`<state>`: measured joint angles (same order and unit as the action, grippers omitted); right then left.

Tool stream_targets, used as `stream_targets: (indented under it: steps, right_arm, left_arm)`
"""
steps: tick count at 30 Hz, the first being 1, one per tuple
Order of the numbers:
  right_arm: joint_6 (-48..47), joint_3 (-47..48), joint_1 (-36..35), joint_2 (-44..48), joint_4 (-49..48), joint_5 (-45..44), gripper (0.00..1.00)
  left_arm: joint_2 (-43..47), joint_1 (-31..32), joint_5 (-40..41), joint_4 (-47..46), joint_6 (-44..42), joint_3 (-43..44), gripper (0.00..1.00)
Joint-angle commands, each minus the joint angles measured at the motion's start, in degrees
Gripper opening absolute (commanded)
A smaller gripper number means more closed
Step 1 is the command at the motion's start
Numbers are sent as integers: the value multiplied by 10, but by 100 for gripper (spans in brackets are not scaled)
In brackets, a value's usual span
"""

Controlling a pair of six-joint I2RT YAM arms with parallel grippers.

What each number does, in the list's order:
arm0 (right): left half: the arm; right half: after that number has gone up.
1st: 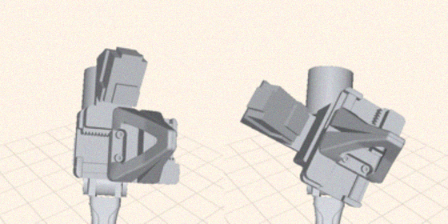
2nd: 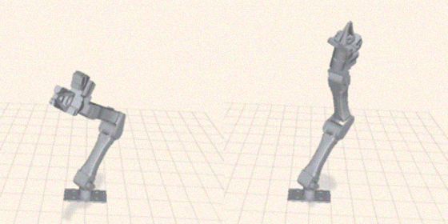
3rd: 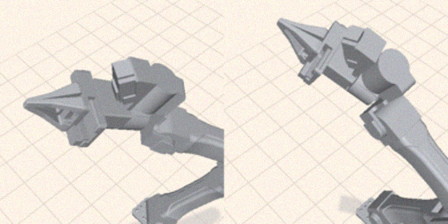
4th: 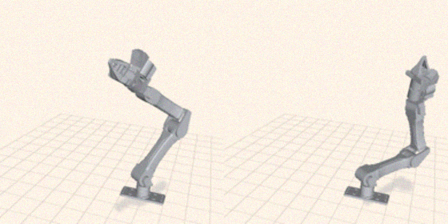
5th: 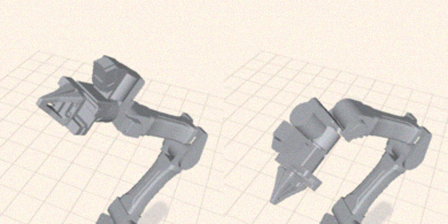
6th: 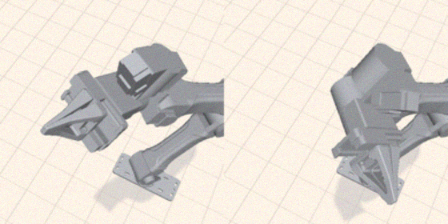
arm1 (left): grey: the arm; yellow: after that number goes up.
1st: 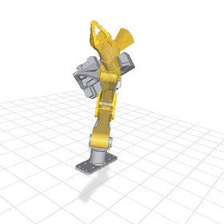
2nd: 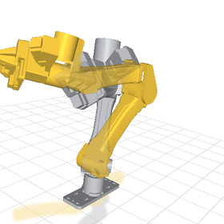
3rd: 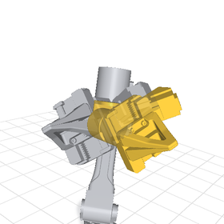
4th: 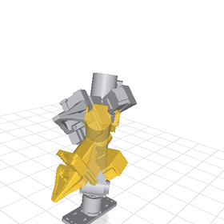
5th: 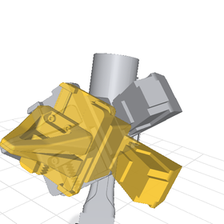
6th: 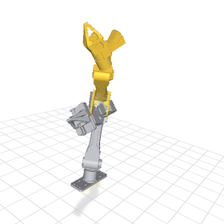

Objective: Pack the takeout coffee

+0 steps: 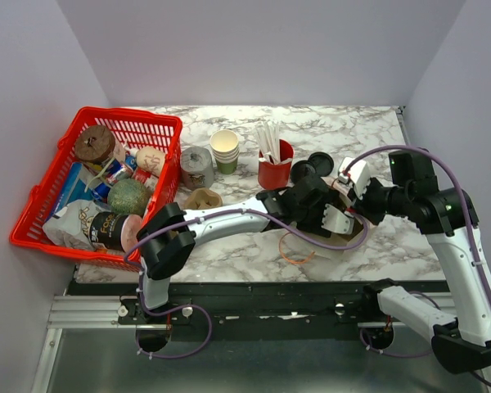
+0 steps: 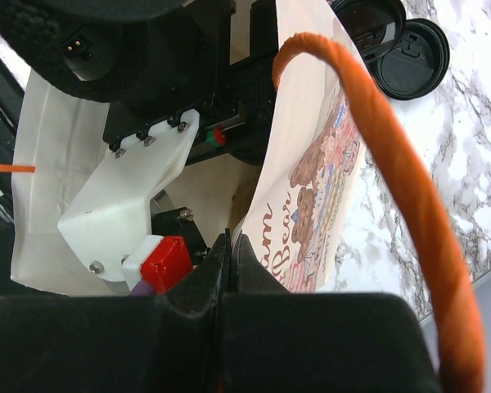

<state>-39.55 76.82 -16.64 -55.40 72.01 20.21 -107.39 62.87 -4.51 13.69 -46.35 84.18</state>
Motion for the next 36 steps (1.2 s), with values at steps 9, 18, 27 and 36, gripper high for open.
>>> stream_targets:
  steps: [9, 18, 27, 36]
  right_arm:
    - [-4, 24, -5, -16, 126, 43, 1]
    - [4, 28, -6, -23, 124, 55, 1]
    - [10, 33, -6, -25, 117, 58, 0]
    - [25, 40, -4, -38, 93, 22, 1]
  left_arm:
    - [-4, -14, 15, -42, 78, -10, 0]
    - [-38, -15, 17, -2, 59, 9, 0]
    - [-48, -18, 10, 38, 49, 36, 14]
    - [0, -25, -23, 59, 71, 39, 69]
